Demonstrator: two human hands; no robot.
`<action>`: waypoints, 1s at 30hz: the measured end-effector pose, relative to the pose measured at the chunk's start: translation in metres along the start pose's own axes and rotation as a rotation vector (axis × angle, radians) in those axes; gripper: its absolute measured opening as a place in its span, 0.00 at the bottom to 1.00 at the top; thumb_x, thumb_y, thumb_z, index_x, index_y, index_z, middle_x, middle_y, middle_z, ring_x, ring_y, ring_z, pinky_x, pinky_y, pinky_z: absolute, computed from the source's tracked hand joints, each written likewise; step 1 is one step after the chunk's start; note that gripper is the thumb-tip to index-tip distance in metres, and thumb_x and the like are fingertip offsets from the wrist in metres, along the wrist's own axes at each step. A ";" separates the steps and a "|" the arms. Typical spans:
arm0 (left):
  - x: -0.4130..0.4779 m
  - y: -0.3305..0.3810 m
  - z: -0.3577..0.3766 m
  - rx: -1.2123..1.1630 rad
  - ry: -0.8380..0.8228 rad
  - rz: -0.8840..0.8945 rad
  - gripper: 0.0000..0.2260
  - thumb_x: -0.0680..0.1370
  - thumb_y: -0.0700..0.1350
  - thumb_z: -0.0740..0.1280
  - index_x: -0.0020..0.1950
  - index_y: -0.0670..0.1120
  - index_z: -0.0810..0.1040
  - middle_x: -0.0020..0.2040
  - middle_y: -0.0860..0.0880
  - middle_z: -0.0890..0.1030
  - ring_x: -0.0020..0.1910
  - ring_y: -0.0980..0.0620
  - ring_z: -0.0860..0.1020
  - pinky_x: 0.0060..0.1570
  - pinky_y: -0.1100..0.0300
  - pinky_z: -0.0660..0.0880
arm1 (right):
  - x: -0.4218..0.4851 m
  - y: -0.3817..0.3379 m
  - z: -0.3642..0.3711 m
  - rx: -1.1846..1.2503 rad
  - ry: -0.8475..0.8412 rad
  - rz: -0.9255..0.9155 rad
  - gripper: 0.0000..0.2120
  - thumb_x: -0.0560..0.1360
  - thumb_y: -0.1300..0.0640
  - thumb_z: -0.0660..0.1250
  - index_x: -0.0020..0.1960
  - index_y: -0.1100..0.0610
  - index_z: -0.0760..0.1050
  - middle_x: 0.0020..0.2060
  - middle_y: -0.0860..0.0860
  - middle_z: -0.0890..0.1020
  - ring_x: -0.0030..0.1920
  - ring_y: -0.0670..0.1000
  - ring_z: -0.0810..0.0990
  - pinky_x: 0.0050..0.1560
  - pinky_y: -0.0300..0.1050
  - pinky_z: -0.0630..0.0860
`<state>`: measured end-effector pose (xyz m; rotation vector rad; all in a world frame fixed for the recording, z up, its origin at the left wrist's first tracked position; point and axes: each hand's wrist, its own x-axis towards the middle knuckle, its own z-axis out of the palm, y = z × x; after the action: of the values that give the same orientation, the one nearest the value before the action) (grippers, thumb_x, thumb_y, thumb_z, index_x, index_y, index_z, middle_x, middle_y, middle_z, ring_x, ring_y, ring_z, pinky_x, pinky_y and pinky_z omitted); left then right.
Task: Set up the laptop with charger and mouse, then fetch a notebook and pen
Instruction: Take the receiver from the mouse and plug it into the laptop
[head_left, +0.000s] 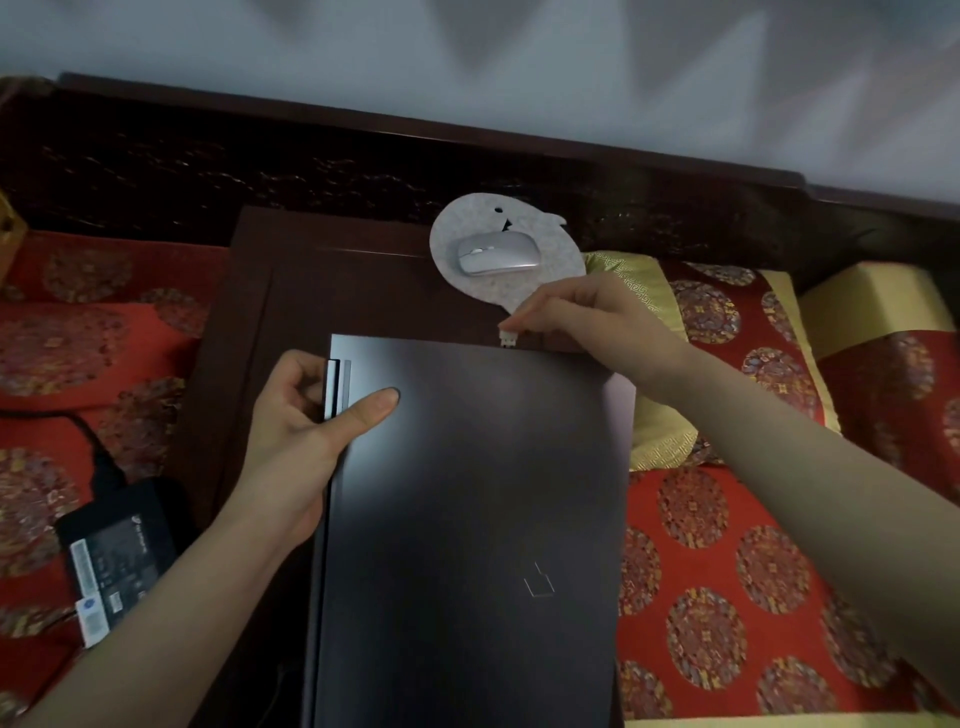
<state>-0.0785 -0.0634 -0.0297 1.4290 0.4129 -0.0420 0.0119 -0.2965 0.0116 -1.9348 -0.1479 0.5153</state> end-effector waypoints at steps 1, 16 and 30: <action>0.001 -0.001 0.001 0.008 0.006 -0.003 0.17 0.61 0.42 0.75 0.45 0.45 0.73 0.43 0.44 0.81 0.42 0.46 0.80 0.44 0.50 0.80 | 0.001 0.000 0.000 0.029 -0.001 0.018 0.10 0.75 0.61 0.66 0.45 0.65 0.83 0.42 0.57 0.85 0.40 0.45 0.80 0.42 0.33 0.75; 0.043 -0.051 0.003 0.196 0.067 -0.216 0.21 0.70 0.43 0.75 0.55 0.41 0.67 0.51 0.40 0.80 0.45 0.44 0.81 0.47 0.43 0.80 | 0.034 0.079 0.045 -0.394 0.077 -0.050 0.07 0.72 0.55 0.71 0.49 0.55 0.79 0.43 0.51 0.81 0.45 0.49 0.80 0.51 0.44 0.75; 0.081 -0.062 -0.017 1.093 -0.232 -0.104 0.32 0.69 0.67 0.65 0.58 0.41 0.71 0.59 0.40 0.78 0.59 0.41 0.75 0.58 0.47 0.74 | 0.051 0.103 0.055 -0.463 0.141 -0.029 0.05 0.71 0.57 0.71 0.47 0.53 0.81 0.41 0.50 0.76 0.41 0.48 0.76 0.50 0.44 0.73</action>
<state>-0.0247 -0.0390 -0.1147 2.4373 0.2658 -0.5860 0.0207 -0.2761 -0.1140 -2.4084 -0.2184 0.3425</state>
